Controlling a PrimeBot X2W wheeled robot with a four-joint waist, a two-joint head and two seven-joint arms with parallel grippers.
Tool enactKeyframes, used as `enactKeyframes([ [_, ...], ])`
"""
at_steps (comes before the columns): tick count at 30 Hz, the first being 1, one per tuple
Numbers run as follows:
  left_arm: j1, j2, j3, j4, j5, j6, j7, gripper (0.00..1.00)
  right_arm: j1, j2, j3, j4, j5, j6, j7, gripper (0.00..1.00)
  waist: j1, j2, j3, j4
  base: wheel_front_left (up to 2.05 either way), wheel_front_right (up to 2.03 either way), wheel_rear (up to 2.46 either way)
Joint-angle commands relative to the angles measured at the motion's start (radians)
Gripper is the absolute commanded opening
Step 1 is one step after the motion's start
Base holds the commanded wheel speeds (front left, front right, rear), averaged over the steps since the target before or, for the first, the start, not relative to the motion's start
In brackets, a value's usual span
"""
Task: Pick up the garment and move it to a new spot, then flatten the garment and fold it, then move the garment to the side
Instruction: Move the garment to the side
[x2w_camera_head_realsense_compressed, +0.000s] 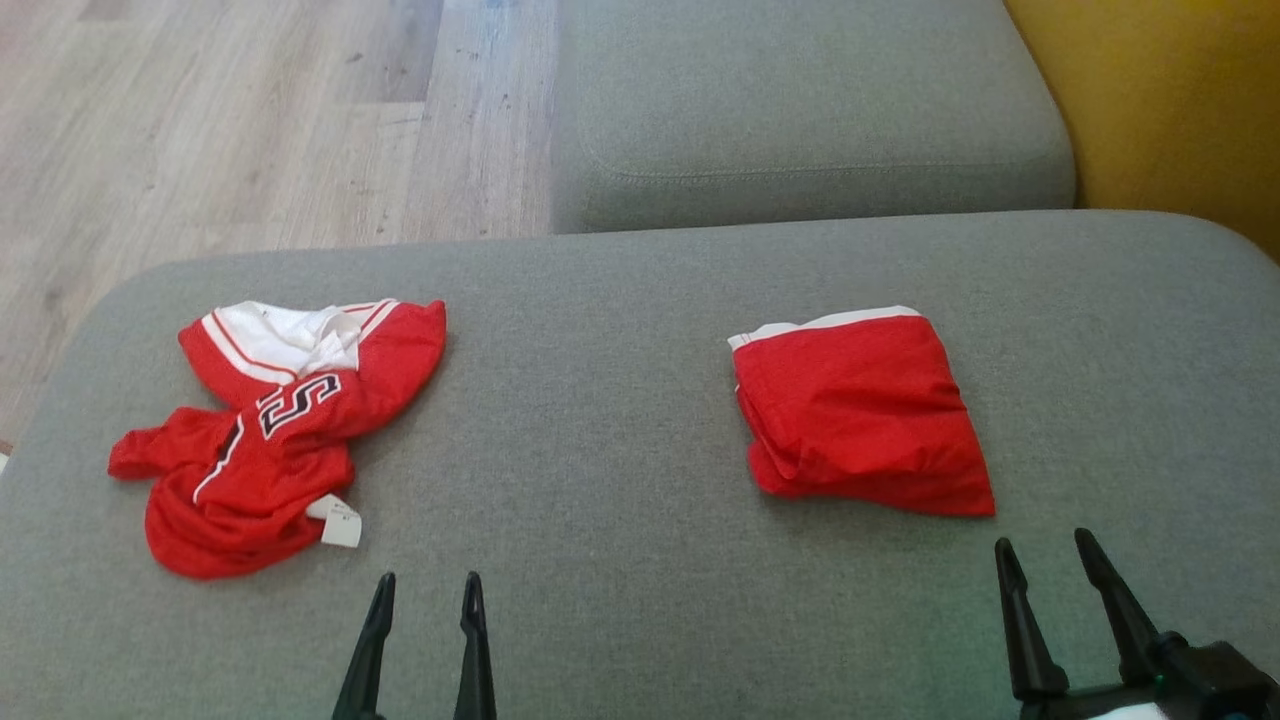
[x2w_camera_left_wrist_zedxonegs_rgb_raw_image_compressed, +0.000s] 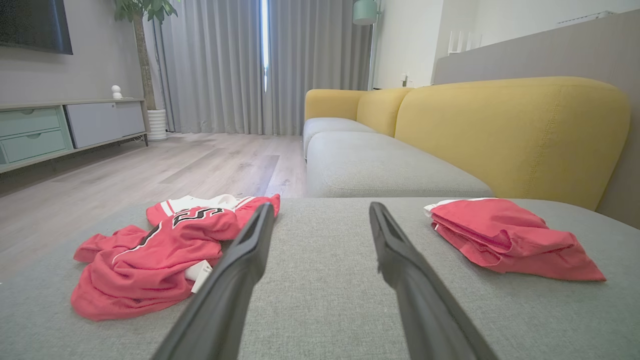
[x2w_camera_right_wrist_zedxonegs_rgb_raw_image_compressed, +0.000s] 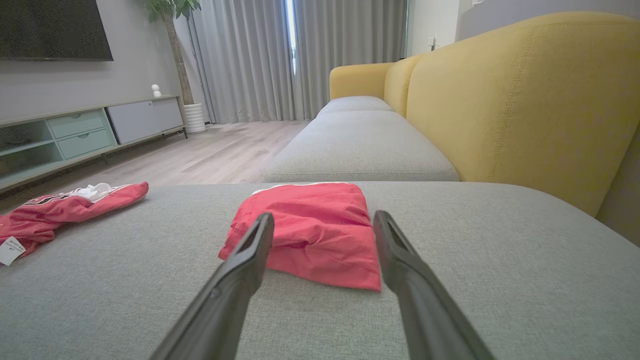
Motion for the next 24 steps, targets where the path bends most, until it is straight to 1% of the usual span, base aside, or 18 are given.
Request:
enactKeyframes([
  [1, -0.041, -0.006, 0.027, -0.028, 0.006, -0.001, -0.005, 1.00, -0.047, -0.012, 0.015, -0.029, -0.009, -0.001, -0.011, 1.00, 0.0000, 0.0000, 0.003, 0.002, 0.00, 0.00, 0.00],
  [9, -0.060, -0.006, 0.020, -0.036, -0.003, -0.002, -0.005, 1.00, -0.067, -0.023, 0.020, -0.026, -0.017, -0.001, -0.011, 1.00, 0.0000, 0.0000, 0.042, 0.005, 0.00, 0.00, 0.00],
  [11, -0.069, -0.006, 0.018, -0.048, -0.004, -0.004, -0.005, 1.00, -0.080, -0.035, 0.025, -0.022, -0.024, -0.001, -0.011, 1.00, 0.0000, 0.0000, 0.059, 0.005, 0.00, 0.00, 0.00],
  [15, -0.082, -0.006, 0.025, -0.076, -0.017, 0.010, -0.005, 1.00, -0.122, -0.057, 0.029, -0.010, -0.024, -0.001, -0.011, 1.00, 0.0000, 0.0000, 0.088, 0.002, 0.00, 0.00, 0.00],
  [18, -0.094, -0.006, 0.021, -0.083, -0.023, 0.007, -0.005, 1.00, -0.165, -0.075, 0.026, 0.000, -0.014, -0.001, -0.011, 1.00, 0.0000, 0.0000, 0.120, 0.001, 0.00, 0.00, 0.00],
  [21, -0.116, -0.006, 0.016, -0.085, -0.018, 0.007, -0.005, 1.00, -0.220, -0.100, 0.027, 0.030, -0.003, -0.001, -0.011, 1.00, 0.0000, 0.0000, 0.155, -0.002, 0.00, 0.00, 0.00],
  [24, -0.141, -0.006, 0.010, -0.083, 0.007, 0.009, -0.005, 1.00, -0.290, -0.135, 0.040, 0.093, 0.021, -0.001, -0.011, 1.00, 0.0000, 0.0000, 0.193, -0.005, 0.00, 0.00, 0.00],
])
